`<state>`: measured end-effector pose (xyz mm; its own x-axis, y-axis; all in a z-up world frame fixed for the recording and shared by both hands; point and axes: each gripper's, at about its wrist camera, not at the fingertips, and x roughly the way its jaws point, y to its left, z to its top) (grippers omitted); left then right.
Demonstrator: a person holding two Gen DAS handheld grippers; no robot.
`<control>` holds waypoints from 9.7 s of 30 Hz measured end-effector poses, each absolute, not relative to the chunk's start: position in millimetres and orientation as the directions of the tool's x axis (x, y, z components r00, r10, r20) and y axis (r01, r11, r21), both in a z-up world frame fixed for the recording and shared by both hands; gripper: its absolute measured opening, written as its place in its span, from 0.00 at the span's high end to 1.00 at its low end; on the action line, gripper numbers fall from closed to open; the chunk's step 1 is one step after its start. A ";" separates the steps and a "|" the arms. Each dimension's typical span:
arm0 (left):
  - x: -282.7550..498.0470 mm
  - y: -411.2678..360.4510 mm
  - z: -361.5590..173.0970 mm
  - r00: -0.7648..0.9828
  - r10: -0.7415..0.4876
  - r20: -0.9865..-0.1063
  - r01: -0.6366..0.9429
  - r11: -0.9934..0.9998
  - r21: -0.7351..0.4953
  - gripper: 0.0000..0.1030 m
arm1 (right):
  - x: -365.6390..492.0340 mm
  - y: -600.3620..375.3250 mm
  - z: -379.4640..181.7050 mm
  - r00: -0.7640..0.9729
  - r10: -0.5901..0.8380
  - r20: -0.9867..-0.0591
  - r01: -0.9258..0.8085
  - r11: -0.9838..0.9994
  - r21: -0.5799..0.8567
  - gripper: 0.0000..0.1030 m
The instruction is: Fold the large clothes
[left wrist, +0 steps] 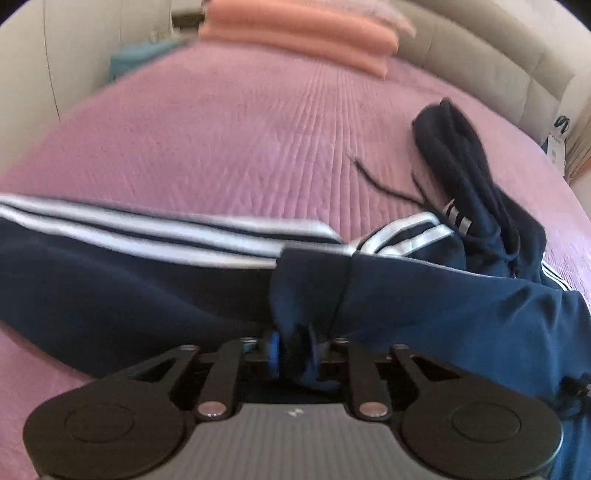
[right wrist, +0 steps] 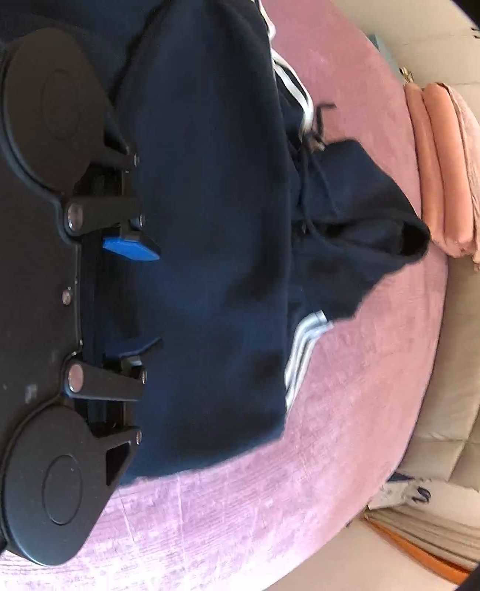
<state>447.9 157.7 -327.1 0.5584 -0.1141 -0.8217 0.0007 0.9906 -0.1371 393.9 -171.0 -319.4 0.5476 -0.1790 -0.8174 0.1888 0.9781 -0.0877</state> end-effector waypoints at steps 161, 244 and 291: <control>385.2 37.7 -326.3 0.442 -0.236 -0.866 0.245 0.960 -0.137 0.91 | 376.0 -303.8 -327.8 0.484 0.046 -0.874 0.183 0.971 0.153 0.92; 438.9 -7.1 -311.9 0.192 -0.630 -0.753 0.088 0.775 -0.626 0.88 | 248.3 -264.7 -295.7 0.593 0.257 -0.763 0.043 0.936 0.349 0.34; 361.2 103.6 -272.2 0.468 -0.505 -0.726 0.249 0.863 -0.440 0.79 | 278.6 -332.9 -296.6 0.558 0.271 -0.784 0.195 0.876 0.441 0.47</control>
